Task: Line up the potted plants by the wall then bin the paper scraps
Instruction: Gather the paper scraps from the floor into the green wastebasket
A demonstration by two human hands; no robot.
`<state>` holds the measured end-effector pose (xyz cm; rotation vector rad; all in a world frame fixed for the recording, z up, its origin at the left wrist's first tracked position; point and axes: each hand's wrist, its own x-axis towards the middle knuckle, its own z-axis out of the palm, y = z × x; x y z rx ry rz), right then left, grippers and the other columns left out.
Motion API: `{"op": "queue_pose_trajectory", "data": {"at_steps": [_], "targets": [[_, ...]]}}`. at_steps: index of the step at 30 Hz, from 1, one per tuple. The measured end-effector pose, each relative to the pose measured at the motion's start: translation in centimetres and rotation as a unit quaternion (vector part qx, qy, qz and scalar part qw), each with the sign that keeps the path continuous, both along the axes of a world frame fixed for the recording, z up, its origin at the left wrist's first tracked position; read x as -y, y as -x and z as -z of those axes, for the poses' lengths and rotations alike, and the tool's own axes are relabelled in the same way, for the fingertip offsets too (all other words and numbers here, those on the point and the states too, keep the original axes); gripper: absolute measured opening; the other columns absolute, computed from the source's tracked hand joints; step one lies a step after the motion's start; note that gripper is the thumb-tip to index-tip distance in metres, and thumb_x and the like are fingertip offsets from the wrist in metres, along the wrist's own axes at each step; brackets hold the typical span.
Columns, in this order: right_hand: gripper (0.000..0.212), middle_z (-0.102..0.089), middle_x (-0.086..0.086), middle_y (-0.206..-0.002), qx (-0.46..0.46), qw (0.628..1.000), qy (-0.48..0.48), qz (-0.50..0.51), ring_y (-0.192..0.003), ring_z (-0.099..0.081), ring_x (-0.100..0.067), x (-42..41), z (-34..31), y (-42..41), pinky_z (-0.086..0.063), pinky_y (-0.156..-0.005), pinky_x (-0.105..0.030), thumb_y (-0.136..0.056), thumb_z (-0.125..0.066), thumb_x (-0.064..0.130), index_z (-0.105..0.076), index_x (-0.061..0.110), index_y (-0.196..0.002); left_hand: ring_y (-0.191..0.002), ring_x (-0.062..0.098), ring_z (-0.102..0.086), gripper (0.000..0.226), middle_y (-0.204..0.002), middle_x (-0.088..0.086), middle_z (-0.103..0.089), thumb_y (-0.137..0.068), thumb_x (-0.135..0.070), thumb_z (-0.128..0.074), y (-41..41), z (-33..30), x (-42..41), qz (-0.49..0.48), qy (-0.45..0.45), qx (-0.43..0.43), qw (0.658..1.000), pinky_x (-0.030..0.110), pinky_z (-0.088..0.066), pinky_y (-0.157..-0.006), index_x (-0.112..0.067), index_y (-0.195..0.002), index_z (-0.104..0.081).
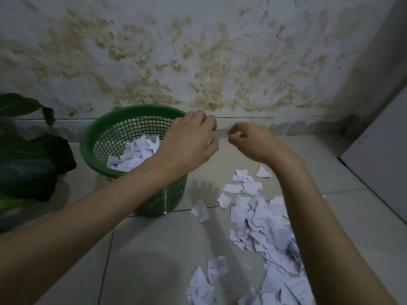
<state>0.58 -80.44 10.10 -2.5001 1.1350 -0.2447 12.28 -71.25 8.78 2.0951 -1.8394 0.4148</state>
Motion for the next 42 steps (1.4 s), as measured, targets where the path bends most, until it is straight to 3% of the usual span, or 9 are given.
{"op": "queue_pose_trajectory", "data": {"at_steps": [9, 13, 21, 25, 27, 35, 38, 40, 42], "targets": [[0.033, -0.057, -0.014, -0.129, -0.110, 0.978, -0.142, 0.108, -0.114, -0.056, -0.029, 5.8, 6.1, 8.5, -0.046, -0.097, -0.039, -0.096, -0.044, 0.020, -0.056, 0.007, -0.124, -0.111, 0.023, -0.048, 0.033, -0.122, 0.008, -0.049, -0.096, -0.032, -0.039, 5.5, 7.0, 5.4, 0.102, -0.159, -0.040, 0.981, 0.032, -0.040, -0.085, -0.012, -0.122, -0.046], [0.035, -0.061, -0.018, -0.122, -0.151, 0.961, -0.194, 0.126, -0.090, -0.056, -0.023, 9.0, 10.1, 9.3, -0.044, -0.067, -0.027, -0.097, -0.041, 0.019, -0.055, 0.001, -0.123, -0.111, 0.025, -0.047, 0.034, -0.122, 0.011, -0.048, -0.096, -0.028, -0.039, 5.7, 11.3, 8.3, 0.094, -0.244, -0.062, 0.963, 0.033, -0.041, -0.084, -0.008, -0.123, -0.045], [0.043, -0.042, -0.020, -0.136, -0.193, 0.964, -0.110, 0.144, -0.125, -0.041, -0.035, 14.6, 19.8, 6.7, -0.039, -0.098, -0.040, -0.094, -0.039, 0.010, -0.036, 0.006, -0.137, -0.118, 0.036, -0.048, 0.051, -0.128, 0.023, -0.046, -0.087, -0.024, -0.033, 5.2, 19.8, 14.6, 0.076, -0.272, -0.098, 0.954, 0.038, -0.049, -0.080, 0.006, -0.127, -0.043], [0.058, -0.031, -0.018, -0.145, -0.200, 0.970, -0.098, 0.101, -0.137, -0.023, -0.035, 16.3, 22.3, 5.6, -0.033, -0.108, -0.050, -0.090, -0.047, 0.007, -0.025, 0.005, -0.143, -0.145, 0.033, -0.002, 0.066, -0.157, 0.016, 0.001, -0.097, -0.023, -0.039, 5.1, 22.5, 16.3, 0.081, -0.353, -0.089, 0.928, 0.041, -0.024, -0.113, -0.004, -0.148, -0.002], [0.058, -0.028, -0.017, -0.143, -0.211, 0.969, -0.102, 0.073, -0.137, -0.022, -0.033, 16.1, 23.4, 5.7, -0.034, -0.106, -0.052, -0.086, -0.055, 0.009, -0.029, 0.003, -0.138, -0.146, 0.030, 0.005, 0.065, -0.158, 0.014, 0.006, -0.098, -0.024, -0.035, 5.3, 23.1, 16.7, 0.086, -0.375, -0.085, 0.919, 0.039, -0.014, -0.117, -0.008, -0.149, 0.002], [0.045, -0.039, -0.017, -0.137, -0.180, 0.979, -0.079, 0.046, -0.130, -0.035, -0.031, 9.6, 23.7, 8.0, -0.034, -0.106, -0.046, -0.088, -0.044, 0.003, -0.042, 0.004, -0.132, -0.147, 0.026, 0.002, 0.057, -0.158, 0.010, 0.002, -0.098, -0.032, -0.022, 6.7, 23.9, 11.3, 0.143, -0.347, -0.048, 0.926, 0.035, -0.007, -0.118, -0.012, -0.149, -0.006], [0.040, -0.046, -0.018, -0.133, -0.187, 0.972, -0.139, 0.009, -0.126, -0.043, -0.032, 5.9, 21.6, 8.8, -0.036, -0.105, -0.042, -0.090, -0.041, 0.005, -0.048, 0.004, -0.129, -0.138, 0.035, -0.033, 0.070, -0.149, 0.019, -0.033, -0.083, -0.040, -0.014, 7.5, 23.9, 7.6, 0.220, -0.305, -0.064, 0.925, 0.041, -0.032, -0.111, -0.008, -0.143, -0.032], [0.041, -0.049, -0.016, -0.136, -0.149, 0.971, -0.189, -0.009, -0.126, -0.046, -0.030, 4.5, 19.5, 9.5, -0.038, -0.102, -0.032, -0.091, -0.040, 0.001, -0.049, 0.006, -0.131, -0.112, 0.031, -0.062, 0.052, -0.123, 0.015, -0.063, -0.088, -0.035, -0.025, 7.6, 24.2, 5.6, 0.216, -0.219, -0.090, 0.947, 0.034, -0.052, -0.090, -0.012, -0.130, -0.046], [0.042, -0.050, -0.013, -0.138, -0.097, 0.975, -0.200, 0.012, -0.125, -0.048, -0.027, 4.3, 17.6, 10.5, -0.038, -0.096, -0.026, -0.092, -0.038, -0.001, -0.050, 0.008, -0.131, -0.117, 0.028, -0.059, 0.055, -0.129, 0.011, -0.059, -0.096, -0.043, -0.015, 7.9, 23.2, 3.0, 0.152, -0.177, -0.134, 0.963, 0.035, -0.050, -0.096, -0.012, -0.133, -0.041]]}}
